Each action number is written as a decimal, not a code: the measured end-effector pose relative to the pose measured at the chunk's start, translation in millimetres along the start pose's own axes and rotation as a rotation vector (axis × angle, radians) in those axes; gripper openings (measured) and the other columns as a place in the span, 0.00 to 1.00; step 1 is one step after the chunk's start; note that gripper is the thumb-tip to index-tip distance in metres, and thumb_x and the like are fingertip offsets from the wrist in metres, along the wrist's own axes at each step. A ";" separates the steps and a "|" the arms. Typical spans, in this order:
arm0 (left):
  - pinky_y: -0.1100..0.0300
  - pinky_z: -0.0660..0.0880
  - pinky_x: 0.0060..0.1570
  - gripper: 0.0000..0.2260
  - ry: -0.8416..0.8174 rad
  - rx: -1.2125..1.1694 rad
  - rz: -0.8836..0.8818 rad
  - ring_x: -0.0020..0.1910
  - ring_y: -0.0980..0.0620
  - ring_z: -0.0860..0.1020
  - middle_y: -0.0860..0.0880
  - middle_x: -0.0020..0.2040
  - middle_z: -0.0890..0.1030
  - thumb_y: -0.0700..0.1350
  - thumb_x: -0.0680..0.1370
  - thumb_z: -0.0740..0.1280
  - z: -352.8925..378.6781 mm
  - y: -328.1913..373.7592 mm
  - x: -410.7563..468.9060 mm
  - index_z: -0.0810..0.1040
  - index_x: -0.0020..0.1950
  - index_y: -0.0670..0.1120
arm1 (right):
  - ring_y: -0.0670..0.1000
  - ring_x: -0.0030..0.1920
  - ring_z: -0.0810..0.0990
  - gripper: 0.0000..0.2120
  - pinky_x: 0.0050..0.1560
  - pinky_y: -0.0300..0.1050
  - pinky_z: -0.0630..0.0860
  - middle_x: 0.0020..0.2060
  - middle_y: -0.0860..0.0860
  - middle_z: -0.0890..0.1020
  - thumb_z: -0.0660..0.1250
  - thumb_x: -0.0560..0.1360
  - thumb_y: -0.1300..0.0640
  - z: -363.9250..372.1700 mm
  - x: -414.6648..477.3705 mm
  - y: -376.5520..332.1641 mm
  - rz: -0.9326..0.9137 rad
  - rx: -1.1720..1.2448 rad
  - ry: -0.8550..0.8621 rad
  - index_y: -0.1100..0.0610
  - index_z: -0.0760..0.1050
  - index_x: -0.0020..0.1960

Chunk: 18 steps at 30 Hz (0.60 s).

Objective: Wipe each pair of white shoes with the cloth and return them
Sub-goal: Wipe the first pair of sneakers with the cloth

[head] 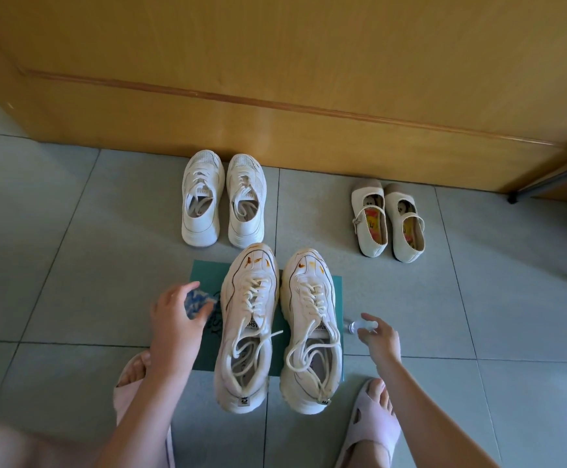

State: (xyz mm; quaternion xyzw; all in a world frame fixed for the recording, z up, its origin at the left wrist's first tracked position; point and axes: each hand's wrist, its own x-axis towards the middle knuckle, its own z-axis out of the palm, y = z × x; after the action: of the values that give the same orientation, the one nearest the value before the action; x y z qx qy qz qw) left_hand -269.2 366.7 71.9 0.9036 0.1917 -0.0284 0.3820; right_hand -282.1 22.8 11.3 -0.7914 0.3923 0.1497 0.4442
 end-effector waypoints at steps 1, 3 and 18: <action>0.45 0.74 0.54 0.19 -0.016 -0.006 -0.012 0.55 0.42 0.75 0.44 0.56 0.78 0.40 0.71 0.74 1.1 -2.1 0.6 0.77 0.60 0.45 | 0.55 0.46 0.77 0.24 0.38 0.42 0.72 0.54 0.59 0.80 0.66 0.72 0.71 -1.0 -0.4 -0.9 -0.003 -0.019 -0.025 0.59 0.73 0.66; 0.45 0.76 0.52 0.19 -0.040 -0.022 -0.002 0.52 0.44 0.77 0.43 0.55 0.78 0.40 0.70 0.75 3.9 -6.7 2.1 0.77 0.60 0.45 | 0.56 0.48 0.78 0.30 0.41 0.47 0.74 0.62 0.60 0.75 0.61 0.71 0.76 -4.9 -2.0 -3.8 0.006 -0.051 -0.064 0.58 0.67 0.71; 0.60 0.73 0.41 0.06 0.016 -0.462 -0.262 0.46 0.49 0.79 0.47 0.47 0.81 0.37 0.76 0.67 -18.0 12.4 0.1 0.80 0.49 0.45 | 0.49 0.44 0.77 0.26 0.38 0.35 0.70 0.56 0.54 0.80 0.51 0.70 0.73 -31.1 -48.3 -135.7 -0.344 0.235 0.330 0.55 0.79 0.56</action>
State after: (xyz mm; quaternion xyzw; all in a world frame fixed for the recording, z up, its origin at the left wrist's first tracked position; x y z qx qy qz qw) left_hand -266.2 371.4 93.0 0.7600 0.3117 -0.0258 0.5697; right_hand -214.5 61.3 136.5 -0.8031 0.3338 -0.1055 0.4821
